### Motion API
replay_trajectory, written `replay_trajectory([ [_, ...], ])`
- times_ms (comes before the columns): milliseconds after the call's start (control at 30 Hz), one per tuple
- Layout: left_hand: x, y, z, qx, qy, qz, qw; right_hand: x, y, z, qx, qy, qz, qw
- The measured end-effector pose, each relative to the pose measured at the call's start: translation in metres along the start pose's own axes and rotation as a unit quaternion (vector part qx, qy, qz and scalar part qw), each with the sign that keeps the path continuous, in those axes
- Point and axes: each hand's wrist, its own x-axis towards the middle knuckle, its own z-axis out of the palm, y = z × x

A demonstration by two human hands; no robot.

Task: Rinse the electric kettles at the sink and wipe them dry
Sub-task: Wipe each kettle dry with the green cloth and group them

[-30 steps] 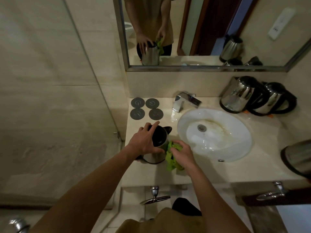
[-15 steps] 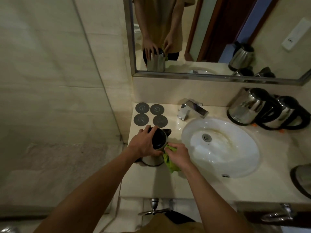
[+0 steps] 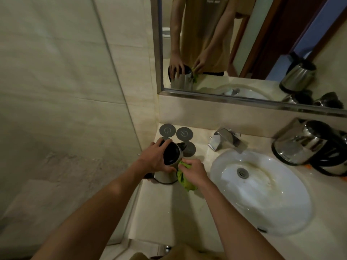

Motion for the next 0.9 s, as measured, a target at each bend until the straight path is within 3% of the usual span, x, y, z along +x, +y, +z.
replay_trajectory([
  [367, 0.001, 0.018, -0.012, 0.179, -0.002, -0.026, 0.983, 0.004, 0.002, -0.019, -0.077, -0.069, -0.009, 0.995],
  [567, -0.019, 0.062, -0.011, 0.269, 0.029, 0.075, 0.960, -0.029, 0.030, -0.050, -0.102, -0.005, -0.008, 0.995],
  [900, -0.050, 0.206, 0.033, 0.170, -0.084, 0.194, 0.962, -0.140, 0.115, -0.132, -0.081, 0.127, 0.115, 0.982],
])
